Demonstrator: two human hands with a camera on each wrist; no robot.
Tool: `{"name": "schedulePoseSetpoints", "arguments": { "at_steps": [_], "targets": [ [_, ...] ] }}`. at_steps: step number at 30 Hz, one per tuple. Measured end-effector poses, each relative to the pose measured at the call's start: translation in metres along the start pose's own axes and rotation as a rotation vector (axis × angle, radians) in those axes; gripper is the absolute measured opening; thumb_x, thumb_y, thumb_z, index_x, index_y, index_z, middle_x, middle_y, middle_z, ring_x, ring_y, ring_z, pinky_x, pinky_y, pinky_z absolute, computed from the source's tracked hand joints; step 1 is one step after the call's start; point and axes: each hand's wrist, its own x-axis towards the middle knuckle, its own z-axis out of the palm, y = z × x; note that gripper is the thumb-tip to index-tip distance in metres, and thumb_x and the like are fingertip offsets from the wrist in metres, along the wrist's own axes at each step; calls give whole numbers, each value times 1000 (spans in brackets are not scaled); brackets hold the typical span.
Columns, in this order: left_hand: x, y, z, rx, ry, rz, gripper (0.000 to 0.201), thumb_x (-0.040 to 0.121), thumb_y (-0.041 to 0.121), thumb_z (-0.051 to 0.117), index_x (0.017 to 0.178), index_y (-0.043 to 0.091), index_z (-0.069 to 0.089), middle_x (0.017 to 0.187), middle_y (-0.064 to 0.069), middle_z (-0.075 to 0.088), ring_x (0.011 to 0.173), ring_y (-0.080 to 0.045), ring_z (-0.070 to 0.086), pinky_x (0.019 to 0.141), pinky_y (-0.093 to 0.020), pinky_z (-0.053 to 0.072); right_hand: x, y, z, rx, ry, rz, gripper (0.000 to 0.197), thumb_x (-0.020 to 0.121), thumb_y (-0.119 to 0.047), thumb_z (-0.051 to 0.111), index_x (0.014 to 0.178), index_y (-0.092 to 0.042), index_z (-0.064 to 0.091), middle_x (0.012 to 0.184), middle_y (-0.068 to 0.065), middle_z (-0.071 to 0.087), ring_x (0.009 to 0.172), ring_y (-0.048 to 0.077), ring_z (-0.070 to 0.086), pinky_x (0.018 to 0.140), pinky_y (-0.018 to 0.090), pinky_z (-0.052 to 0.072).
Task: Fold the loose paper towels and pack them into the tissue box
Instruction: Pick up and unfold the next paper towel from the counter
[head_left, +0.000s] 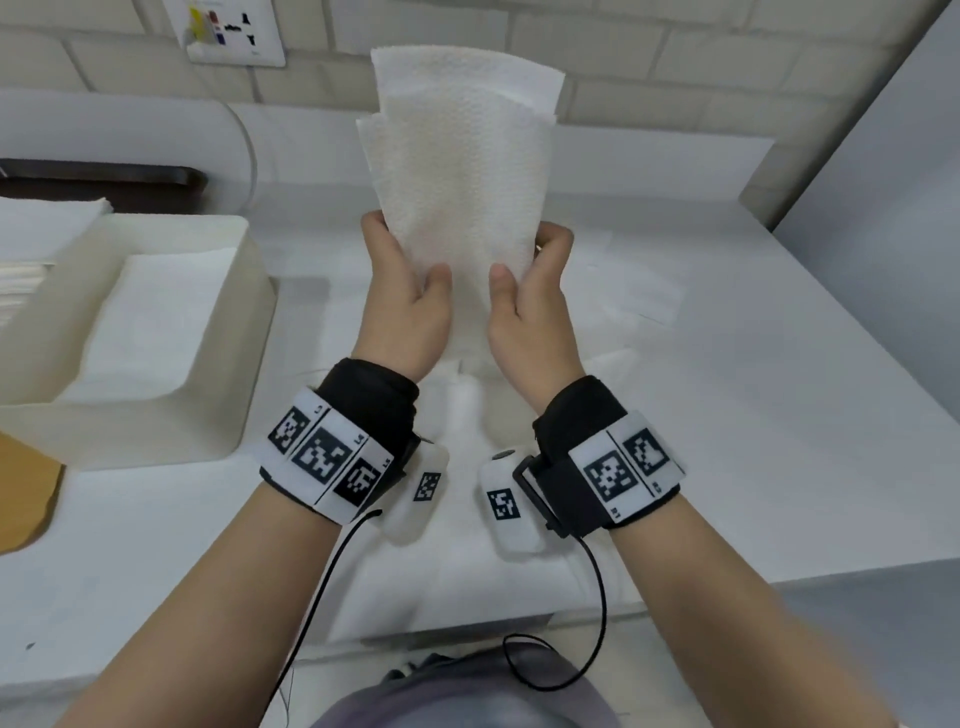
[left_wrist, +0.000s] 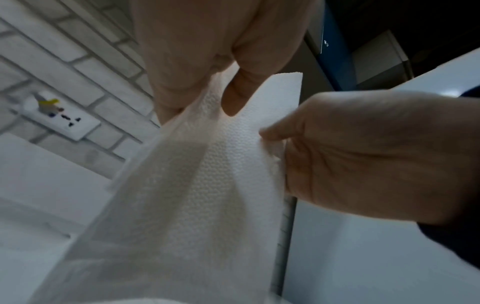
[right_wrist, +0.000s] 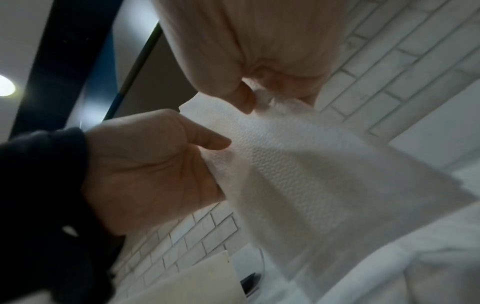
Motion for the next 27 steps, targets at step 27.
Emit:
{"name": "schedulePoseSetpoints", "arguments": {
  "at_steps": [27],
  "targets": [
    [-10,-12,28,-34,35,-110,51,82,-15,41,124,9,26,116,-3,43,106,-12,47,85,-14,44,-19,14,-13,137,-2,185,34,97,-1,29,129,-8,18,117,-1,39,106,10,44,84,14,40]
  ]
}}
